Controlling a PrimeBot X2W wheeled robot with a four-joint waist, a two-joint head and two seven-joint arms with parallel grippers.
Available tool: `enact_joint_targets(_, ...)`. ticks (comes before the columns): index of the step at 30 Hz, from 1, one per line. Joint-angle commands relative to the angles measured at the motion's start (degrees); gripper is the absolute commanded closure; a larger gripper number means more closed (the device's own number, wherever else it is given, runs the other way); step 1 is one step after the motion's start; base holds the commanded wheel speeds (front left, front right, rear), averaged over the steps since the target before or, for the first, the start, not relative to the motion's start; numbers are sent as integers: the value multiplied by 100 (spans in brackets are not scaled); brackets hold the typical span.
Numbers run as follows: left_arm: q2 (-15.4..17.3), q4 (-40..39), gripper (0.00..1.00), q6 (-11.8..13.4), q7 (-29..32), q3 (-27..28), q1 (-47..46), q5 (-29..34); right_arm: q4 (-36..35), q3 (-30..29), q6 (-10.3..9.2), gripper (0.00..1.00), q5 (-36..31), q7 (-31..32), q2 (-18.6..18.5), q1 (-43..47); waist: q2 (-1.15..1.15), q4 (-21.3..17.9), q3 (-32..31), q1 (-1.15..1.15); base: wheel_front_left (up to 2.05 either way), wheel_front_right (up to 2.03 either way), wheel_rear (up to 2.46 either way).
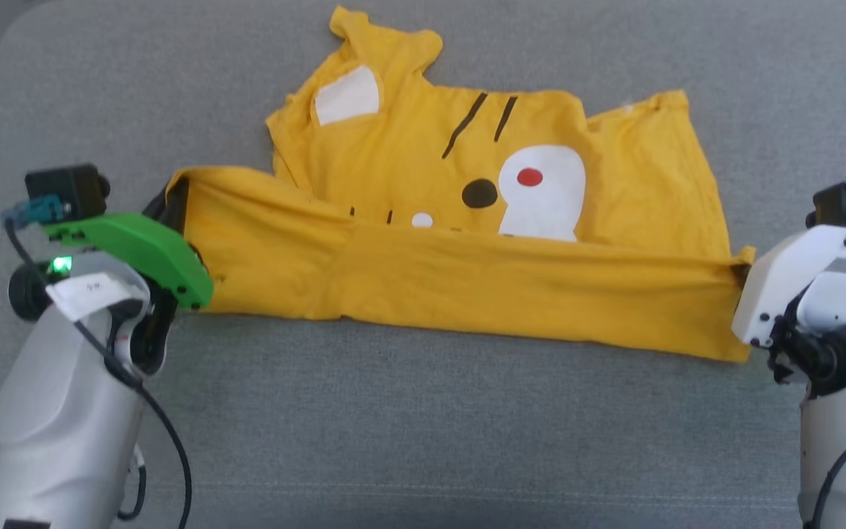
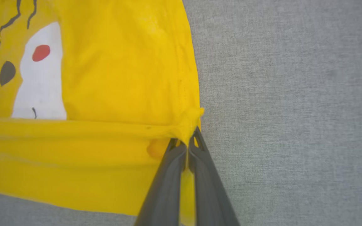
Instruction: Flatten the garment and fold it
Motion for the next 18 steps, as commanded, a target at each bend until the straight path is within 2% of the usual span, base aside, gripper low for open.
enact_joint_targets(1, -33, 161, 100, -56, -50, -37, -232, 102, 66, -18, -8, 100, -52, 27, -7, -161, 0, 9, 513, 0, 0, 0, 0)
enact_joint_targets(7, -206, 961, 100, -258, -249, -210, -919, 240, 372, 53, -8, 100, -225, 157, -7, -503, 0, 27, 879, 0, 0, 0, 0)
enact_joint_targets(14, -302, 1725, 100, -487, -534, -336, -1349, 320, 653, 180, -8, 100, -217, 46, -7, -642, 0, -24, 977, 0, 0, 0, 0)
enact_joint_targets(15, -316, 1803, 100, -509, -563, -345, -1389, 319, 667, 222, -8, 63, -219, 20, -7, -648, 0, -30, 976, 0, 0, 0, 0)
enact_joint_targets(16, -333, 1892, 74, -538, -618, -357, -1440, 322, 691, 262, -8, 0, -208, 3, -7, -646, 0, -40, 960, 0, 0, 0, 0)
enact_joint_targets(17, -342, 1949, 51, -560, -691, -366, -1483, 332, 693, 280, -8, 0, -172, -44, -7, -650, 0, -46, 940, 0, 0, 0, 0)
enact_joint_targets(18, -359, 2040, 0, -580, -732, -376, -1528, 331, 694, 294, -8, 0, -124, -102, -7, -651, 0, -49, 910, 0, 0, 0, 0)
